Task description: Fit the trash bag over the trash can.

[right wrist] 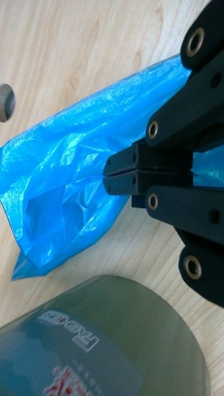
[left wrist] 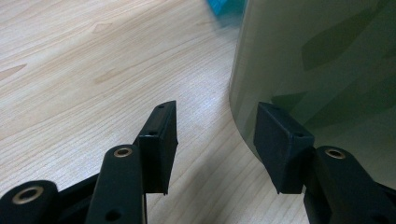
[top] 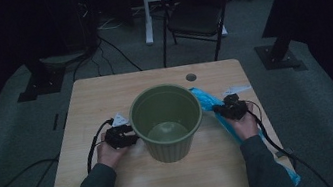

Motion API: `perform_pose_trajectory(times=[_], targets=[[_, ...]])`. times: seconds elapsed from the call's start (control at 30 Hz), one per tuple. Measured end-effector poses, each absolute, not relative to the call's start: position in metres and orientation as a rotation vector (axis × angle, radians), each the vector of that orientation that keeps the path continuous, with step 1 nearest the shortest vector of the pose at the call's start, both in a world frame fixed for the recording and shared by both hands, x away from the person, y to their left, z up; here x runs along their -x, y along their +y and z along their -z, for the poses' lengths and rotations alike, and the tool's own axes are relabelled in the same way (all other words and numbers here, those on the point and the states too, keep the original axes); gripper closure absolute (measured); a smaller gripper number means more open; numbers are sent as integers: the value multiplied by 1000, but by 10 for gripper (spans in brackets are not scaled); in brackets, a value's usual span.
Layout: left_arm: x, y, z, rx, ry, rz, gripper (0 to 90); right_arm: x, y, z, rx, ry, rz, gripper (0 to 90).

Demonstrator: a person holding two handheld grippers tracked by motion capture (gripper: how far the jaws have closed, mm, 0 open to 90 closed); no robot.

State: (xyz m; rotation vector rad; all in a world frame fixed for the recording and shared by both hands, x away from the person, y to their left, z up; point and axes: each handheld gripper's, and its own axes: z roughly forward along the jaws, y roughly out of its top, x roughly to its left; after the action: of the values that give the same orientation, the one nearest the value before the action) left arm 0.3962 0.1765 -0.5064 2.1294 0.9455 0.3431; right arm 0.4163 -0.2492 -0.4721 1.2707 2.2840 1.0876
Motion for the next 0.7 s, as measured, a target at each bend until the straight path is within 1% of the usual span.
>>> perform_pose_trajectory(times=[0.63,0.7], targets=[[-395,177,506,-2127,939,-350,497,-407,-257,436,-1212,2205,-1147,898],[-395,177,506,-2126,939,-352,496,-406,-258,427,-1194,2189,-1160,898]])
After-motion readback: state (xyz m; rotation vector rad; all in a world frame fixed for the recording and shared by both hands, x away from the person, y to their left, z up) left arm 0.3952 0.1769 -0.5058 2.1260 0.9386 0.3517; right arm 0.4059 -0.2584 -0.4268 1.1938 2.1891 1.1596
